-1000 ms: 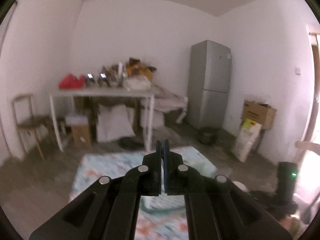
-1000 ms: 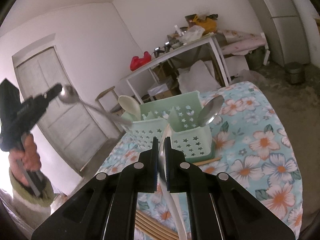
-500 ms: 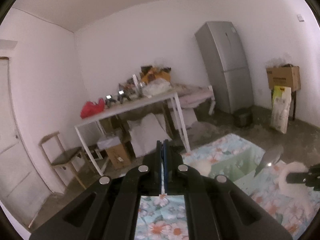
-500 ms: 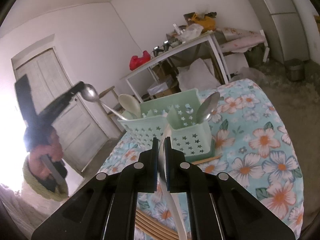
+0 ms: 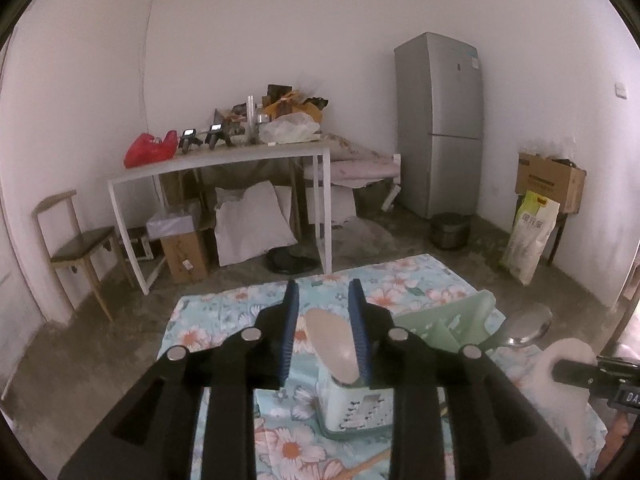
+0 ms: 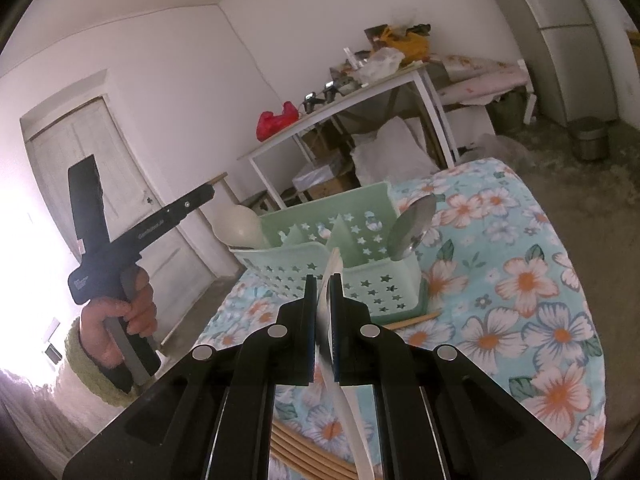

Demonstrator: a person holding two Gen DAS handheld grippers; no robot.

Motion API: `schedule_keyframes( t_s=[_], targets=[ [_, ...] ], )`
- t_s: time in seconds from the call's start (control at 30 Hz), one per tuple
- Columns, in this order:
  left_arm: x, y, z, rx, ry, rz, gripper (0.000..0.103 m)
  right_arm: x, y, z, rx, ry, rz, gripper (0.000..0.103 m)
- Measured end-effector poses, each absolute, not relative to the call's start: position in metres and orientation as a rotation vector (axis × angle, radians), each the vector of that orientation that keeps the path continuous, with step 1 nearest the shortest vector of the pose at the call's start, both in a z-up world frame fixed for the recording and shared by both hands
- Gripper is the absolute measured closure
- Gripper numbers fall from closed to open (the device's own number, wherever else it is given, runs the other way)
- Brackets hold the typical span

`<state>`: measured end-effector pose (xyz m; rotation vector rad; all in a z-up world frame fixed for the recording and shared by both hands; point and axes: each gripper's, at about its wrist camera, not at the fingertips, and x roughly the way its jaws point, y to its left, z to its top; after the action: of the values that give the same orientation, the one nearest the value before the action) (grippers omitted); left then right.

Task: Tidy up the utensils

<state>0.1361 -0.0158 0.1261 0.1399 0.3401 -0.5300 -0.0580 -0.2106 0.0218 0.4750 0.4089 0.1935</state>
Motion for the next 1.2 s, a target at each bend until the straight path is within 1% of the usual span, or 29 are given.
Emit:
schedule_keyframes(
  t_s=[0.07,0.17,0.8,0.93,1.2],
  targets=[
    [0.134,-0.015,0.124,0.142,0.348,-0.527,0.072,-0.058,-0.211,0.022,0.474,0.408,0.194,0.098],
    [0.130,-0.011,0.120,0.141,0.354,-0.521,0.068,-0.057,-0.210,0.021,0.471,0.414,0.193,0.098],
    [0.126,0.011,0.100,0.094,0.426,-0.507,0.068,-0.056,-0.206,0.016,0.361,0.582,0.117,0.098],
    [0.123,0.020,0.095,0.073,0.453,-0.500,0.068,-0.059,-0.211,0.031,0.419,0.519,0.197,0.098],
    [0.115,0.037,0.094,0.004,0.469,-0.504,0.068,-0.038,-0.242,0.099,0.578,0.243,0.397,0.098]
  ],
)
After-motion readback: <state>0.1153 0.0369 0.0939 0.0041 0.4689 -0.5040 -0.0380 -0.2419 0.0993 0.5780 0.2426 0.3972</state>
